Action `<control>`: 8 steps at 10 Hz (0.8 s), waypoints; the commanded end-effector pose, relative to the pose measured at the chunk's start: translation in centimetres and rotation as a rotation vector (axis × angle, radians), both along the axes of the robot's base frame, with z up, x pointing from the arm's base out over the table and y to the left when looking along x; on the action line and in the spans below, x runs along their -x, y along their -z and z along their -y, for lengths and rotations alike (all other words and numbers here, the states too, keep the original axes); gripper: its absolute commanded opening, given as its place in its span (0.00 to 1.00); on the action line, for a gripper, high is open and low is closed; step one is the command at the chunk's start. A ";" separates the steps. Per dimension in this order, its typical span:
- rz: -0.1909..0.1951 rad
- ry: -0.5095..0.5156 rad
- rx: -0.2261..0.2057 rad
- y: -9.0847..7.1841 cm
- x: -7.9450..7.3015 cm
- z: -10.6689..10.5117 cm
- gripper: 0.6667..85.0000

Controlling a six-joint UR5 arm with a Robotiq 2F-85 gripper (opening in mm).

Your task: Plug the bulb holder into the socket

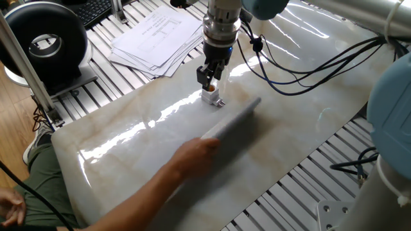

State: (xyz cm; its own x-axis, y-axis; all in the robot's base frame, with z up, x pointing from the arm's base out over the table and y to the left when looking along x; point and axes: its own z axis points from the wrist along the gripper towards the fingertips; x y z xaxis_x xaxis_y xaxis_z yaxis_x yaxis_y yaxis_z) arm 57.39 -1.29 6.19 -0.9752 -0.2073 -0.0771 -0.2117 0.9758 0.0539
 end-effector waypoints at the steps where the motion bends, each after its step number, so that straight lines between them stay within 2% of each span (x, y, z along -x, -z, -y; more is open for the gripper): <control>1: 0.013 0.029 -0.003 0.9 -0.6 -0.1 0.64; 6: 0.020 0.045 0.005 1.4 -0.8 0.1 0.64; 8: 0.016 0.078 -0.017 1.8 -0.8 -0.5 0.64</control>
